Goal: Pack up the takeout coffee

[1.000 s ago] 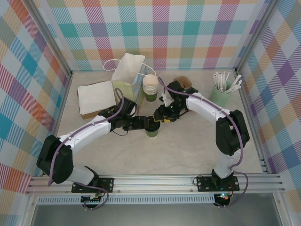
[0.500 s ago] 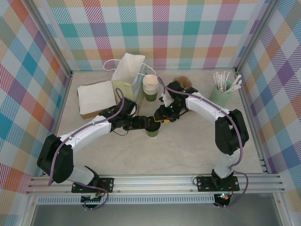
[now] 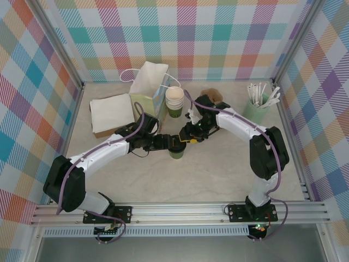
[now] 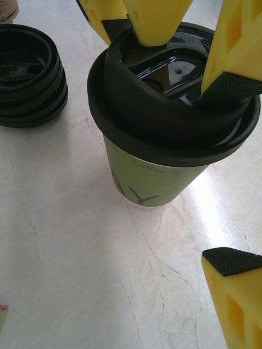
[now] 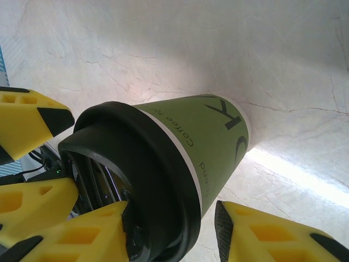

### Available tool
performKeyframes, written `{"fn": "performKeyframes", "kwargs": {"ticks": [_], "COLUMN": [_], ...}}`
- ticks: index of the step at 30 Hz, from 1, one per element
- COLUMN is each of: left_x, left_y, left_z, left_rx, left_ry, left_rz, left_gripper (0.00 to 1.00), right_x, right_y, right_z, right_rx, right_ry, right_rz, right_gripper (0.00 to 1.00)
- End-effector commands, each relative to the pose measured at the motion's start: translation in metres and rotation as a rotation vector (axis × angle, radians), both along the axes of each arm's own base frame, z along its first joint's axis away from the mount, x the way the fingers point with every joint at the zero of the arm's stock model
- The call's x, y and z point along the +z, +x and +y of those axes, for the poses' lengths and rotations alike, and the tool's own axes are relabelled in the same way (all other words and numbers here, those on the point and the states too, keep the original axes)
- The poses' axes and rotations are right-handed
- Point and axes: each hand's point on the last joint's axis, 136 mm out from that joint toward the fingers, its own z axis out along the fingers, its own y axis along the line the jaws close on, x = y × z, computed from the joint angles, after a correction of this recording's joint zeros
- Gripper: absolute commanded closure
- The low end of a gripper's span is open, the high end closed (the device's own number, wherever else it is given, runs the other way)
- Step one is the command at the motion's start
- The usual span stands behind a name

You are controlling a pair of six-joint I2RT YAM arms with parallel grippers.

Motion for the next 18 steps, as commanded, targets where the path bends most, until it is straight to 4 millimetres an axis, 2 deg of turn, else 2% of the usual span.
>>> {"fn": "performKeyframes", "kwargs": {"ticks": [1,9,18], "left_x": [-0.023,0.023,0.064], "left_y": [-0.016,0.004,0.013], "left_z": [0.019,0.01,0.023], "left_rx": [0.001,0.009,0.052], "left_ry": [0.107,0.023,-0.058], "left_rz": [0.092,-0.006,-0.086], "left_gripper": [0.27,0.19,0.16], "right_x": [-0.032,0.013,0.032], "right_y": [-0.018,0.005,0.008], "right_z": [-0.028,0.0,-0.006], "right_rx": [0.007,0.009,0.013], "right_ry": [-0.182,-0.023,-0.051], "right_rz": [0.074,-0.037,-0.123], "right_gripper": [0.54,0.47,0.36]}}
